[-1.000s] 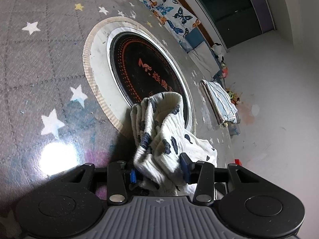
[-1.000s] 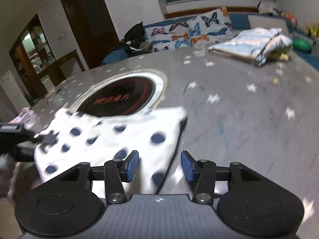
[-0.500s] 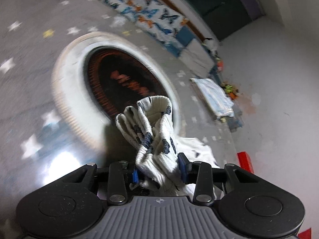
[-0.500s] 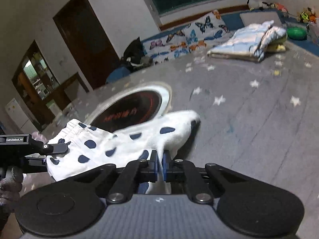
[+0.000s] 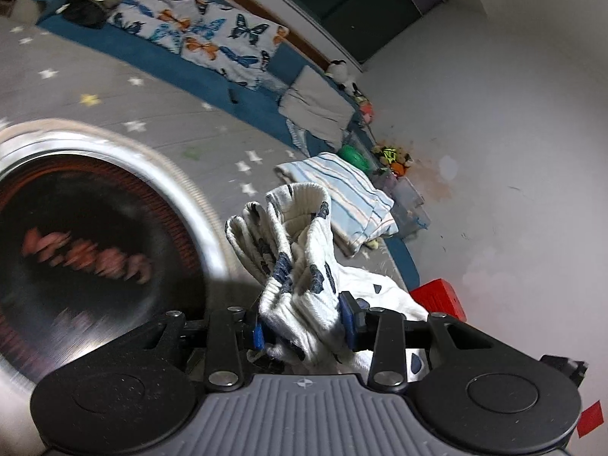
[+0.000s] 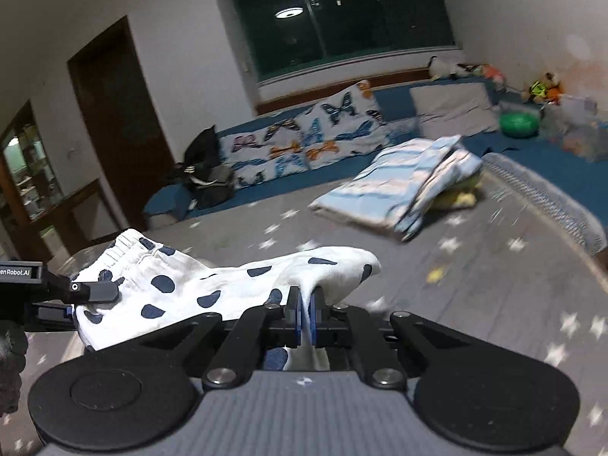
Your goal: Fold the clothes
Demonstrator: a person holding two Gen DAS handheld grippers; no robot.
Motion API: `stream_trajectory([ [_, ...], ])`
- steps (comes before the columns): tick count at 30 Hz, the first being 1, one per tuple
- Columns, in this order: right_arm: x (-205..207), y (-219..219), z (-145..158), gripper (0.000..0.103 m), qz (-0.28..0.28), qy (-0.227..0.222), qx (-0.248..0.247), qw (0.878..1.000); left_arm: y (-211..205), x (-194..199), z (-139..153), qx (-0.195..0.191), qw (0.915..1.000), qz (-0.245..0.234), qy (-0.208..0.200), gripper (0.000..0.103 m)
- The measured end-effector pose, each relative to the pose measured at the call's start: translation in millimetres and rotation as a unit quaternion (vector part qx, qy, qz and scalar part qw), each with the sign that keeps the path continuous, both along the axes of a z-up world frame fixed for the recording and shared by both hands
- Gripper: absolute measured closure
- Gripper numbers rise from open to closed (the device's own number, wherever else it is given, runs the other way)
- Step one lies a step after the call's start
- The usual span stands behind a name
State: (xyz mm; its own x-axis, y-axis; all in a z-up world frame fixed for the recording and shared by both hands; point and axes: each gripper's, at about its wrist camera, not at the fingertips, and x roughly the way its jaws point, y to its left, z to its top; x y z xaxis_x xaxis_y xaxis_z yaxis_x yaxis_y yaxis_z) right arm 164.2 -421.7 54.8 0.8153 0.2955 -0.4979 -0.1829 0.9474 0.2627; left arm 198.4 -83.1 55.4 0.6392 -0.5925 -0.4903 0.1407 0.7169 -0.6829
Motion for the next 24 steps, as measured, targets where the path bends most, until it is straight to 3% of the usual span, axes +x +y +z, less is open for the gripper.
stream_trajectory([
  [4,22.6,-16.9,-0.2,0.099,-0.018,-0.001,-0.016,1.0,-24.7,25.5,-12.7,0.009,0.9999,-0.011,-0.001,0.063],
  [8,37.7,-26.7,-19.3,0.099,-0.03,0.022,-0.025,0.999,-38.5,37.8,-38.0,0.03,0.9993,-0.009,0.02,0.061],
  [11,45.1,-29.8,-42.9,0.098,-0.039,0.056,-0.028,0.997,-41.1,36.8,-53.3,0.062,0.9971,-0.012,0.043,0.054],
  [13,45.6,-33.1,-53.4,0.094,-0.043,0.073,-0.028,0.996,-35.2,32.4,-54.0,0.072,0.9964,-0.011,0.043,0.044],
  [18,33.5,-40.4,-43.8,0.086,-0.052,0.05,-0.027,0.997,-17.3,22.7,-20.4,0.079,0.9966,0.018,-0.014,0.037],
  [21,30.7,-31.8,-33.5,0.084,-0.034,0.038,-0.024,0.998,-24.4,25.4,0.4,0.075,0.9958,0.005,-0.052,0.038],
  [24,30.5,-14.0,-33.1,0.074,-0.003,0.037,-0.024,0.999,-44.8,34.8,3.6,0.078,0.9945,-0.028,-0.064,0.043],
])
